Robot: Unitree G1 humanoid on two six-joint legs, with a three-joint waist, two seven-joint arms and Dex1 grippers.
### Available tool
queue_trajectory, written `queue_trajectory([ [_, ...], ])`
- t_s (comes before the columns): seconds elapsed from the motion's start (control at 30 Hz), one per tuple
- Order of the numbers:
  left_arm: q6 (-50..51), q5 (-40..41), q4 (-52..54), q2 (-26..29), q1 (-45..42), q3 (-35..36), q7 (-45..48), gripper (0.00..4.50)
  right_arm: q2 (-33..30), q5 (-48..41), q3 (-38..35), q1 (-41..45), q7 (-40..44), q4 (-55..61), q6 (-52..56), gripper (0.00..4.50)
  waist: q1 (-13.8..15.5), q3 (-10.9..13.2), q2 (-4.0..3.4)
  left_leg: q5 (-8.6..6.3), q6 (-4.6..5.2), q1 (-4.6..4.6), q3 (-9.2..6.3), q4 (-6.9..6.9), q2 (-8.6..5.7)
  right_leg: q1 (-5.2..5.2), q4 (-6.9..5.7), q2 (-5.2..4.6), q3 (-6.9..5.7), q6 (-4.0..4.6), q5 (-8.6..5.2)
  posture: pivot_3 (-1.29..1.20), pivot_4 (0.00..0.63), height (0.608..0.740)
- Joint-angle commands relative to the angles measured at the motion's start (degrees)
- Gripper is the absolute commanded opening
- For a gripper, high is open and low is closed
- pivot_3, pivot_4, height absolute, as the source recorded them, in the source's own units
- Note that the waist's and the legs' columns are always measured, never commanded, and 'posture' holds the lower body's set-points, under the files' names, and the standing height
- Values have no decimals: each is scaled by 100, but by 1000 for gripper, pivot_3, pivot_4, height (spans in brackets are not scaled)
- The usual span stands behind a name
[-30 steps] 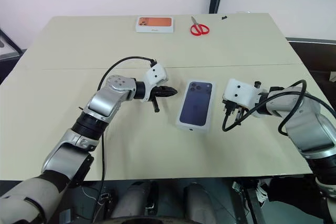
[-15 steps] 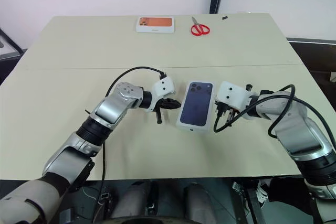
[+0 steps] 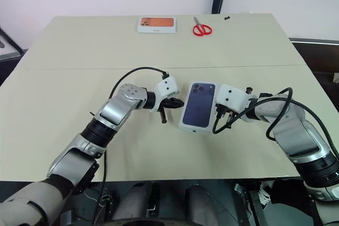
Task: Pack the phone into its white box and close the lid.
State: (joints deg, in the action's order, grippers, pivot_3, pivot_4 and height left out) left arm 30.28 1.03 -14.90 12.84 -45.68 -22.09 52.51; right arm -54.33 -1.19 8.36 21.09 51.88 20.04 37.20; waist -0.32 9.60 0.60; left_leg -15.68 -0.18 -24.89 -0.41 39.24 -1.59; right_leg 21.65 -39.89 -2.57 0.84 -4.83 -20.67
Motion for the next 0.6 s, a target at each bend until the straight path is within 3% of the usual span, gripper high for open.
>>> queue_trajectory([
  [0.03,-110,293,361,-191,-135,208,27,0,60,-15,-33,49,-23,150,-40,59,-6,0,0,0,0,0,0,0,0,0,0,0,0,0,0,0,150,740],
  [0.6,-126,180,541,-218,42,-43,131,0,64,53,12,-155,-48,166,-59,59,1,0,0,0,0,0,0,0,0,0,-1,0,0,0,0,0,150,740],
])
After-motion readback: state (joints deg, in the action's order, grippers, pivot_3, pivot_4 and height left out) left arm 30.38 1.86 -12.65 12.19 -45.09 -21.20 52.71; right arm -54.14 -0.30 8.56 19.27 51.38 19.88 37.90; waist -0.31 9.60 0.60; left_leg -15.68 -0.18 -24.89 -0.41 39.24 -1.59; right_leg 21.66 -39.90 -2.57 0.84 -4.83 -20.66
